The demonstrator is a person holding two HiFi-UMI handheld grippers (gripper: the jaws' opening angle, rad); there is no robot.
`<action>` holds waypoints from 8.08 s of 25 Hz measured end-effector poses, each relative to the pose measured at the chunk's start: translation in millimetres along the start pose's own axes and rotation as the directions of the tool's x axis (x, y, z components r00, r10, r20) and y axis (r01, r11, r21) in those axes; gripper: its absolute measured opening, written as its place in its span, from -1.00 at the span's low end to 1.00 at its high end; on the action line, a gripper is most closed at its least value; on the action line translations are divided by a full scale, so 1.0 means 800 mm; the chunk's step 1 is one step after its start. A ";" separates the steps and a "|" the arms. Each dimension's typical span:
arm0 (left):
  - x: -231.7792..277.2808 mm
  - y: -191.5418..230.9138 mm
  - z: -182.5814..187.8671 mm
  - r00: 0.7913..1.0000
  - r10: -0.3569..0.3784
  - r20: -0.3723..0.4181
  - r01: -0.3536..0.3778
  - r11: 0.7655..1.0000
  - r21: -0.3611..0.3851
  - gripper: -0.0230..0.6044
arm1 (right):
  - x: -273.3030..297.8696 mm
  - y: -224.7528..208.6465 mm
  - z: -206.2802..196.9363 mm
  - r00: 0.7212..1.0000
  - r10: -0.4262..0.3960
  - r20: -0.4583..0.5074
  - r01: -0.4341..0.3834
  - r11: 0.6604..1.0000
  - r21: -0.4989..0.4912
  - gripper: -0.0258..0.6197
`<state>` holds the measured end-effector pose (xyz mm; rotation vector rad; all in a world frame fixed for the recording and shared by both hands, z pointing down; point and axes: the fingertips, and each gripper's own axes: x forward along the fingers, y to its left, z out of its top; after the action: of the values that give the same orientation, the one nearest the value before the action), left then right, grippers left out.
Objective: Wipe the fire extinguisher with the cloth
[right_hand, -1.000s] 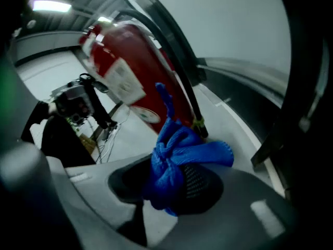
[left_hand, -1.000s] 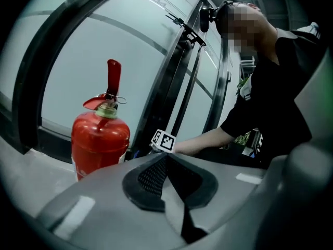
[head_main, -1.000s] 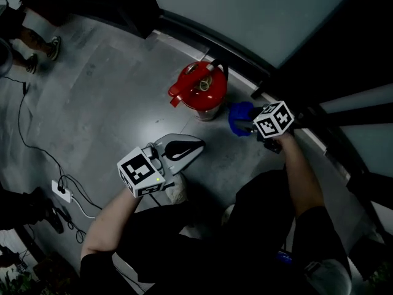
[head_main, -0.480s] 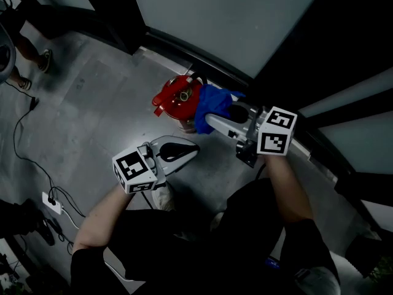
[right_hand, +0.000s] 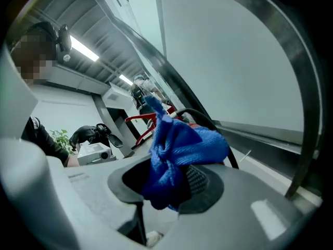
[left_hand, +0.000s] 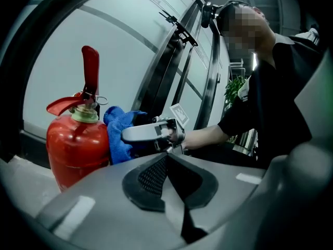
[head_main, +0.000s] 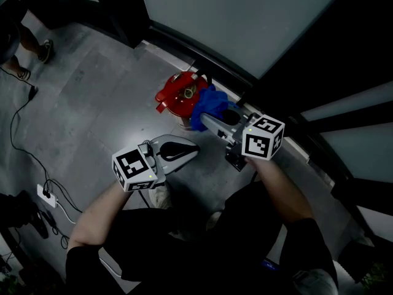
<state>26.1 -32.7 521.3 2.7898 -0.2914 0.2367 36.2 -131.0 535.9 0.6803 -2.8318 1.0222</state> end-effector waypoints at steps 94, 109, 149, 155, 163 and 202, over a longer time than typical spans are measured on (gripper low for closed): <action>-0.034 -0.032 0.043 0.999 0.015 0.028 -0.016 1.000 0.024 -0.91 | -0.048 0.116 0.029 0.877 0.354 -0.324 -0.457 0.821 -0.341 -0.50; -0.056 -0.041 0.007 1.000 -0.002 -0.020 0.001 0.999 -0.046 -0.91 | 0.073 0.049 -0.045 0.991 0.131 0.004 -0.110 0.810 0.577 -0.50; -0.067 -0.036 -0.031 0.996 -0.083 -0.013 0.080 0.983 -0.163 -0.91 | 0.148 -0.143 -0.305 0.953 -0.165 -0.254 0.290 0.743 0.604 -0.50; -0.078 -0.026 -0.035 0.999 -0.051 -0.008 0.049 0.984 -0.170 -0.91 | 0.146 -0.168 -0.329 0.929 -0.231 -0.289 0.360 0.744 0.562 -0.50; -0.087 -0.022 -0.048 0.999 -0.014 -0.030 0.009 0.983 -0.184 -0.90 | 0.148 -0.187 -0.353 0.897 -0.300 -0.326 0.439 0.695 0.569 -0.50; -0.027 -0.031 0.163 0.989 -0.112 0.095 0.098 0.985 0.140 -0.90 | -0.113 -0.009 0.109 0.887 -0.399 0.234 0.459 0.820 -0.342 -0.50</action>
<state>27.9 -49.6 388.1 2.9461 -0.1561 0.0917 129.3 -154.9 454.8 1.3086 -2.6702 0.3312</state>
